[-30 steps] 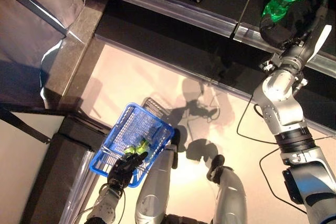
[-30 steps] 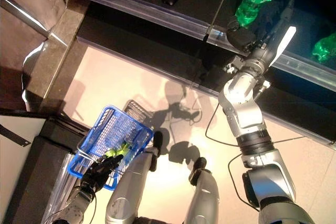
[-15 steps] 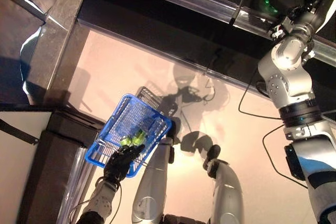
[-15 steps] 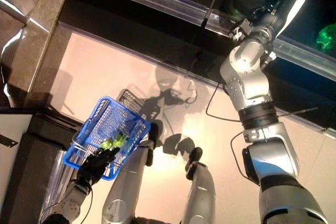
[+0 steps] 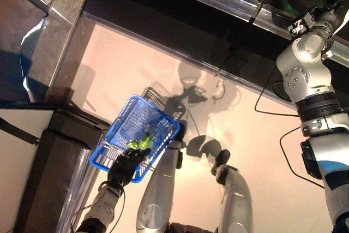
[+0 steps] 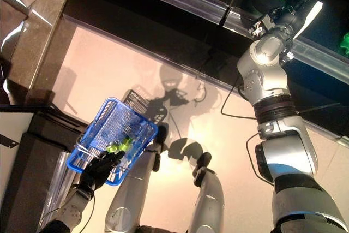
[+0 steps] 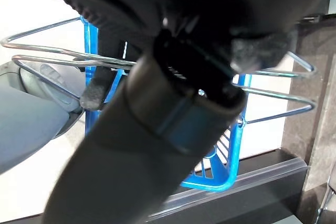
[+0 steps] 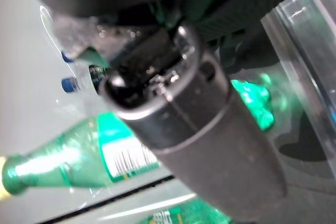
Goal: Pick up the drink and place into the basket.
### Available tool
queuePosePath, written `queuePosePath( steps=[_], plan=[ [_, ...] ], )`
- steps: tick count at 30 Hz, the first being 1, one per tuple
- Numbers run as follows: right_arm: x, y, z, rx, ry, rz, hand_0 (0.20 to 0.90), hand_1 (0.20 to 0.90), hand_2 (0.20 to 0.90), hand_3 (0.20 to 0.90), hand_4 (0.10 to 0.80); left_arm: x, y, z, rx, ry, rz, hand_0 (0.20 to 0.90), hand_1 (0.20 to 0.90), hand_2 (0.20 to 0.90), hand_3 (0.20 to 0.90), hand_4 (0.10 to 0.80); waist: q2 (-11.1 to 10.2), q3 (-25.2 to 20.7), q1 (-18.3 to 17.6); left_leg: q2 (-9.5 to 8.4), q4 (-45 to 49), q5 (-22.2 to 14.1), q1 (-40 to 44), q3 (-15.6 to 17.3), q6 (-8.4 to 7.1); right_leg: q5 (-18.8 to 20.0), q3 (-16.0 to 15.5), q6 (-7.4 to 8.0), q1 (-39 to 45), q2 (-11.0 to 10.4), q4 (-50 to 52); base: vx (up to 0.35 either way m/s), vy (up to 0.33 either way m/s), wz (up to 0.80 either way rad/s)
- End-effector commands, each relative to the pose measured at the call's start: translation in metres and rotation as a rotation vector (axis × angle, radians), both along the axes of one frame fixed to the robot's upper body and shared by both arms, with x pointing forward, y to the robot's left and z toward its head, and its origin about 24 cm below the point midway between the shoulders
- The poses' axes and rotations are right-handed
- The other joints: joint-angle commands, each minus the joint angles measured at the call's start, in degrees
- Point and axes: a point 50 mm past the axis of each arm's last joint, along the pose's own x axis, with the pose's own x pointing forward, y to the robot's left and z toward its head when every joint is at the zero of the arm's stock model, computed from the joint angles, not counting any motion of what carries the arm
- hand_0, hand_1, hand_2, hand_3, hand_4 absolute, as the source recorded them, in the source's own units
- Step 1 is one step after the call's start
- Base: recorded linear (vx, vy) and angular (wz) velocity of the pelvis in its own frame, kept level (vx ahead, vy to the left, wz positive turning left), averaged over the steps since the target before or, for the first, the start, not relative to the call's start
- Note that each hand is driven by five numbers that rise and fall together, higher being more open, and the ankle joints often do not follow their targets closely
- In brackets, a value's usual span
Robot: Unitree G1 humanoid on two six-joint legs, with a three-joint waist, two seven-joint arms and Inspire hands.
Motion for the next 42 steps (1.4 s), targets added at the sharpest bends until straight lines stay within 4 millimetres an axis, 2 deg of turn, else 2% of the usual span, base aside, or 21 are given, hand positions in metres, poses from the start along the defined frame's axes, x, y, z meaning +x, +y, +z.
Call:
queuePosePath(
  steps=[1, 5, 11, 17, 18, 19, 21, 33, 42],
  plan=[
    [-0.039, -0.014, 0.098, -0.128, -0.353, -0.041, 0.900, 0.900, 0.900, 0.900, 0.800, -0.021, -0.012, -0.005, -0.037, -0.025, -0.127, 0.300, 0.300, 0.300, 0.200, 0.100, 2.19, -1.31, 1.48, -1.57, 4.57, -7.46, 0.41, -4.93, -0.50, 7.36, -1.36, -0.73, -2.46, 0.03, -1.65, 0.000, 0.000, 0.00],
    [-0.040, -0.019, 0.107, -0.095, -0.378, -0.035, 0.900, 0.900, 0.900, 0.900, 0.800, -0.022, -0.010, -0.003, -0.041, -0.028, -0.131, 0.300, 0.300, 0.300, 0.200, 0.100, 2.67, -1.31, 1.89, -1.76, 4.88, -7.46, -0.55, -5.20, -0.45, 7.49, -1.40, -0.63, -3.65, -0.34, -1.00, 0.000, 0.000, 0.00],
    [-0.043, -0.020, 0.125, -0.140, -0.380, -0.053, 0.900, 0.900, 0.900, 0.900, 0.800, -0.026, -0.009, -0.004, -0.058, -0.030, -0.141, 0.300, 0.300, 0.300, 0.200, 0.100, 3.41, -1.31, 2.30, -2.18, 5.10, -7.23, -1.61, -5.28, -0.24, 7.54, -1.36, -0.85, -5.20, -0.61, -0.17, 0.005, 0.015, 0.00],
    [-0.046, -0.033, 0.129, -0.089, -0.387, -0.063, 0.900, 0.900, 0.900, 0.900, 0.800, -0.028, -0.007, -0.003, -0.061, -0.033, -0.149, 0.300, 0.300, 0.300, 0.200, 0.100, 3.80, -1.31, 2.44, -2.42, 5.98, -7.52, -2.30, -5.24, -0.24, 7.41, -1.20, -1.04, -6.10, -1.05, 1.01, 0.006, 0.012, 0.01],
    [-0.047, -0.037, 0.131, -0.075, -0.386, -0.069, 0.573, 0.573, 0.573, 0.518, 0.418, -0.028, -0.006, -0.002, -0.058, -0.036, -0.149, 0.300, 0.300, 0.300, 0.200, 0.100, 3.83, -1.31, 2.51, -2.46, 6.21, -7.63, -2.56, -5.31, -0.17, 7.45, -1.20, -1.05, -6.46, -1.16, 1.30, 0.000, 0.000, 0.00],
    [-0.047, -0.037, 0.131, -0.075, -0.387, -0.069, 0.573, 0.573, 0.573, 0.518, 0.418, -0.028, -0.006, -0.001, -0.058, -0.037, -0.149, 0.300, 0.300, 0.300, 0.200, 0.100, 3.84, -1.31, 2.51, -2.46, 6.23, -7.63, -2.60, -5.30, -0.17, 7.45, -1.19, -1.05, -6.49, -1.16, 1.32, 0.000, 0.000, 0.00],
    [-0.049, -0.040, 0.133, -0.068, -0.385, -0.076, 0.312, 0.312, 0.312, 0.214, 0.114, -0.028, -0.002, 0.000, -0.059, -0.040, -0.147, 0.300, 0.300, 0.300, 0.200, 0.100, 3.87, -1.31, 2.57, -2.39, 6.46, -7.71, -2.77, -5.26, -0.15, 7.46, -1.23, -1.02, -6.72, -1.26, 1.68, 0.000, 0.000, 0.00],
    [-0.052, -0.055, 0.135, -0.078, -0.343, -0.135, 0.300, 0.300, 0.300, 0.200, 0.100, -0.030, 0.001, 0.001, -0.076, -0.048, -0.160, 0.300, 0.300, 0.300, 0.200, 0.100, 4.55, -1.31, 3.04, -2.78, 8.14, -8.09, -3.86, -5.30, 0.17, 6.33, -1.53, -1.42, -8.21, -1.59, 4.95, 0.000, 0.000, 0.00],
    [-0.049, -0.049, 0.135, -0.127, -0.333, -0.116, 0.300, 0.300, 0.300, 0.200, 0.100, -0.031, 0.006, 0.002, -0.078, -0.064, -0.156, 0.300, 0.300, 0.300, 0.200, 0.100, 4.78, -1.31, 3.05, -2.68, 7.88, -8.05, -2.90, -5.01, 0.23, 5.11, -1.90, -1.74, -7.81, -1.31, 6.54, -0.023, -0.005, 0.00]
  ],
)
